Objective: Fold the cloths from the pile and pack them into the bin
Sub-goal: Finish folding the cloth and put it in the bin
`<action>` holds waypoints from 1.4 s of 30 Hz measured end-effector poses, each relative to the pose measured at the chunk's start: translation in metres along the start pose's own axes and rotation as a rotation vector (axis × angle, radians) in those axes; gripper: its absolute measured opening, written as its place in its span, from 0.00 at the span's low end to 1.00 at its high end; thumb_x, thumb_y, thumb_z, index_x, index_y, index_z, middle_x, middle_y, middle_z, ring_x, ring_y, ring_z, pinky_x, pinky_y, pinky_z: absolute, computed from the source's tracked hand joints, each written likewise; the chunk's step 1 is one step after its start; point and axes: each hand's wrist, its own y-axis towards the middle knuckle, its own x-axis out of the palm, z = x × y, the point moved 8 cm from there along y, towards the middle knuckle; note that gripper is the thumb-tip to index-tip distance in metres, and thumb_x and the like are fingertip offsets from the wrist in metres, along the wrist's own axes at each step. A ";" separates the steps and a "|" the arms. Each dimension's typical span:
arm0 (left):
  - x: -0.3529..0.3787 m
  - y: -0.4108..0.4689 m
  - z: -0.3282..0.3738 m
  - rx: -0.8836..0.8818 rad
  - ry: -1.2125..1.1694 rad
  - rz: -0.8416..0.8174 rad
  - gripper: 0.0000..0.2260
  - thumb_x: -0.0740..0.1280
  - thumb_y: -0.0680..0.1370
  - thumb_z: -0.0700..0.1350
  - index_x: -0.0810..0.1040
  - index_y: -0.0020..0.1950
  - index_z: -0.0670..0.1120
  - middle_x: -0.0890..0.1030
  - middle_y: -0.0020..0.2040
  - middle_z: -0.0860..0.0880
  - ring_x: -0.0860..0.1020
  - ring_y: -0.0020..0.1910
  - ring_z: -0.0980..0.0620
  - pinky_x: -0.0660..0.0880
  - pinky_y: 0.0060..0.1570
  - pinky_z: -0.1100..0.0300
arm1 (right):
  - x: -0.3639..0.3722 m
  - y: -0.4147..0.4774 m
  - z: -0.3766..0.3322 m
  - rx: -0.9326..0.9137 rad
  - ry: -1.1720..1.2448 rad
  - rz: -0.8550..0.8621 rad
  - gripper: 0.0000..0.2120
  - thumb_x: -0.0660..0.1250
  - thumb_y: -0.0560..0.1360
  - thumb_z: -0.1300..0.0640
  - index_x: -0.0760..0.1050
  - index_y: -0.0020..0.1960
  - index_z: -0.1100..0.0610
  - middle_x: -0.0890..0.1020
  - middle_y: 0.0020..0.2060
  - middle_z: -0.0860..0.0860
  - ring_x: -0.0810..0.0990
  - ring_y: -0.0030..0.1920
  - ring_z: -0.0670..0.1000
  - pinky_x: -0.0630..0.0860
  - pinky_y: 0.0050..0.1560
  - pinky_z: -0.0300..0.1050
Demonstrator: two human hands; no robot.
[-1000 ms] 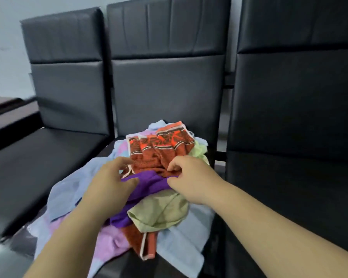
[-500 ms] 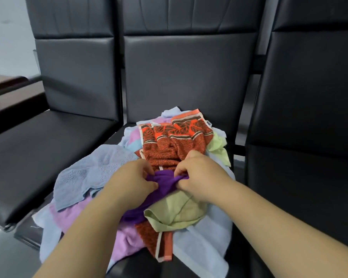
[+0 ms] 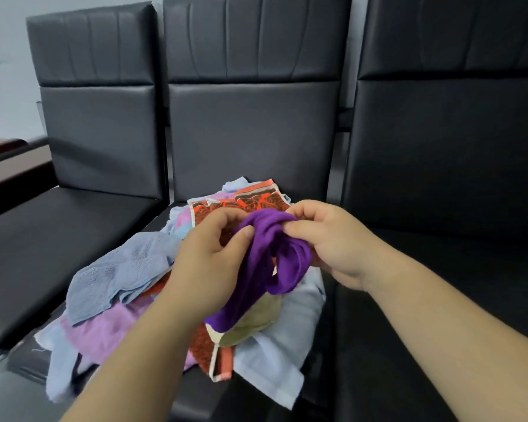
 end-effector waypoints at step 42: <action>0.259 -0.061 0.013 -0.108 0.046 -0.631 0.07 0.70 0.79 0.40 0.78 0.41 0.47 0.80 0.34 0.49 0.76 0.34 0.54 0.72 0.37 0.57 | -0.242 -0.157 0.113 0.309 -0.849 0.285 0.07 0.72 0.76 0.57 0.80 0.40 0.49 0.81 0.33 0.45 0.80 0.39 0.47 0.76 0.44 0.45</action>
